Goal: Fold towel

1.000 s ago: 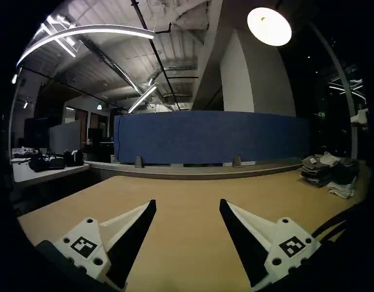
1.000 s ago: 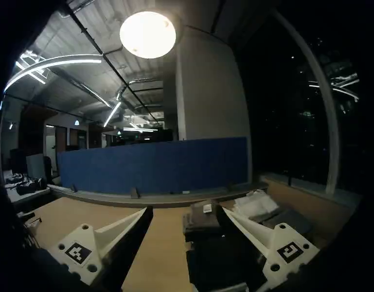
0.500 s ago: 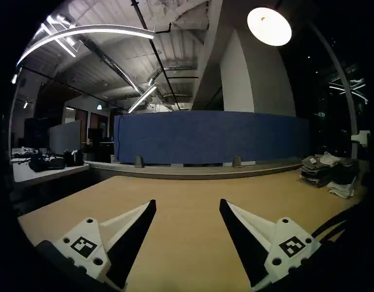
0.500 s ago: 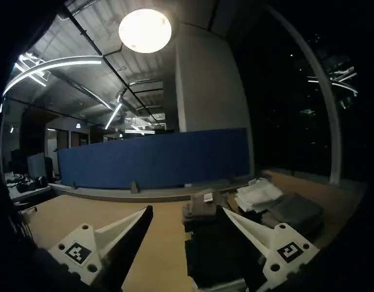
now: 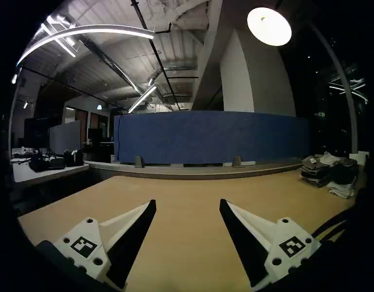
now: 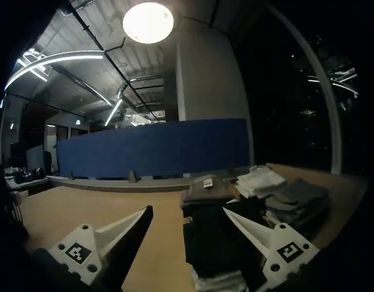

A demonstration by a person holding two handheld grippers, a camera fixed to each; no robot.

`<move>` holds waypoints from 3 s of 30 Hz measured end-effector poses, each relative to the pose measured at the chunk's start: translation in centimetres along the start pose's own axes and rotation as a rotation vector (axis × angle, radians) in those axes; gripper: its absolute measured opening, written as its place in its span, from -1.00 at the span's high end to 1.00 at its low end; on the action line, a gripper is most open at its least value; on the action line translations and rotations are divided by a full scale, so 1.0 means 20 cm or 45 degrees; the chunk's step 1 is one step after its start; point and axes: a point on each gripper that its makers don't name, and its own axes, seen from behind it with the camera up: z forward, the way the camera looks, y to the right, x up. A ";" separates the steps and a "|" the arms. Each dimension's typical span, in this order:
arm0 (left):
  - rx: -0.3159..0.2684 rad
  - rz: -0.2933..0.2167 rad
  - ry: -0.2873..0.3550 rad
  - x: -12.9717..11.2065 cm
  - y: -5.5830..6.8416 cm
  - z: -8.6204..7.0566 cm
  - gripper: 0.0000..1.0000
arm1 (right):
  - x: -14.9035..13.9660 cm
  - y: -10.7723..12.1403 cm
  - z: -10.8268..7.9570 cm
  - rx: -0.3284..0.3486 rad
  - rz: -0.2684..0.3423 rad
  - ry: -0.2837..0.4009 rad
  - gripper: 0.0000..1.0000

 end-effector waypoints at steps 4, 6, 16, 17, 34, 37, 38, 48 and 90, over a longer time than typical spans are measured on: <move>0.000 0.000 0.000 0.00 0.00 0.00 -0.94 | -0.04 -0.01 0.01 0.002 0.000 -0.004 -1.00; 0.000 0.000 0.000 0.00 0.00 0.00 -0.94 | -0.05 -0.02 0.01 0.005 -0.004 -0.004 -1.00; 0.000 0.000 0.000 0.00 0.00 0.00 -0.94 | -0.08 -0.09 0.01 0.037 -0.040 0.003 -1.00; 0.000 0.000 0.000 0.00 0.00 0.00 -0.94 | -0.09 -0.10 0.01 0.041 -0.046 0.003 -1.00; 0.000 0.000 0.000 0.00 0.00 0.01 -0.94 | -0.11 -0.14 0.00 0.037 -0.107 -0.001 -1.00; 0.000 0.000 0.000 0.00 0.00 0.00 -0.94 | -0.11 -0.15 0.00 0.037 -0.107 -0.001 -1.00; 0.000 0.000 0.000 0.00 0.00 0.00 -0.94 | -0.11 -0.15 0.00 0.037 -0.107 -0.001 -1.00; 0.000 0.000 0.000 0.00 0.00 0.00 -0.94 | -0.11 -0.15 0.01 0.037 -0.107 -0.001 -1.00; -0.001 -0.003 -0.001 -0.02 -0.01 0.01 -0.95 | -0.11 -0.14 0.01 0.038 -0.107 -0.001 -1.00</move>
